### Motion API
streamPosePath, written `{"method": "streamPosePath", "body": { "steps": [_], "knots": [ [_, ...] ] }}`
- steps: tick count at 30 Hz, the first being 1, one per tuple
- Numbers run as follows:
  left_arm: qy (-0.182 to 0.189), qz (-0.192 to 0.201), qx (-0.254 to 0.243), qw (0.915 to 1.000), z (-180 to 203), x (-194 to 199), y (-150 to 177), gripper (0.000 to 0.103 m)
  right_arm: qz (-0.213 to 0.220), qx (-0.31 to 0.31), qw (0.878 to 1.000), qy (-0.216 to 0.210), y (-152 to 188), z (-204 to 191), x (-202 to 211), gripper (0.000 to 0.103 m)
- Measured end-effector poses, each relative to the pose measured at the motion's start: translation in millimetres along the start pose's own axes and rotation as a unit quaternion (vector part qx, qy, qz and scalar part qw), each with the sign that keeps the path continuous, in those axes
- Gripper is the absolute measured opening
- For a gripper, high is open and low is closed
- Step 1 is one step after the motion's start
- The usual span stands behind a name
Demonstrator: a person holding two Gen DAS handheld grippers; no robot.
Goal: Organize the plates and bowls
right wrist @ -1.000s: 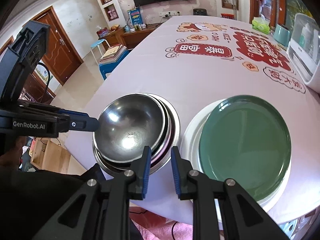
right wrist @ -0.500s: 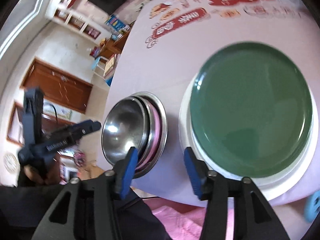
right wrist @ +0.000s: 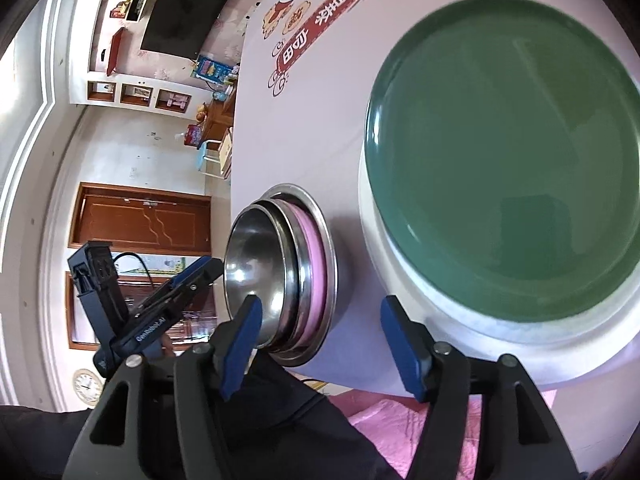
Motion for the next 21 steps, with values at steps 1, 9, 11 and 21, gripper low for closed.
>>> {"method": "streamPosePath", "body": {
  "steps": [1, 9, 11, 21],
  "knots": [
    [0.001, -0.002, -0.001, 1.0000, 0, -2, -1, 0.054, -0.004, -0.003, 1.000, -0.003, 1, 0, -2, 0.070],
    [0.027, 0.003, 0.015, 0.9995, -3, -2, -3, 0.055, -0.024, -0.013, 1.000, -0.004, 2, -1, -9, 0.070],
    [0.033, 0.001, 0.016, 0.9993, -3, -2, -3, 0.056, -0.028, -0.014, 0.999, -0.004, 2, -1, -11, 0.070],
    [0.091, 0.002, 0.043, 0.9949, -6, 0, -5, 0.064, -0.042, -0.019, 0.999, -0.001, -4, -1, -19, 0.070]
  ]
}}
Point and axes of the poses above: each gripper's, at about its wrist camera, not at the fingertips, and x roughly against the way its jaws point, z to its right, y to its underside, the point moved 5 cm from there along -x, roughly the way its jaws point, and after that the axes turned 4 degrees about y, right-handed, at the moved point
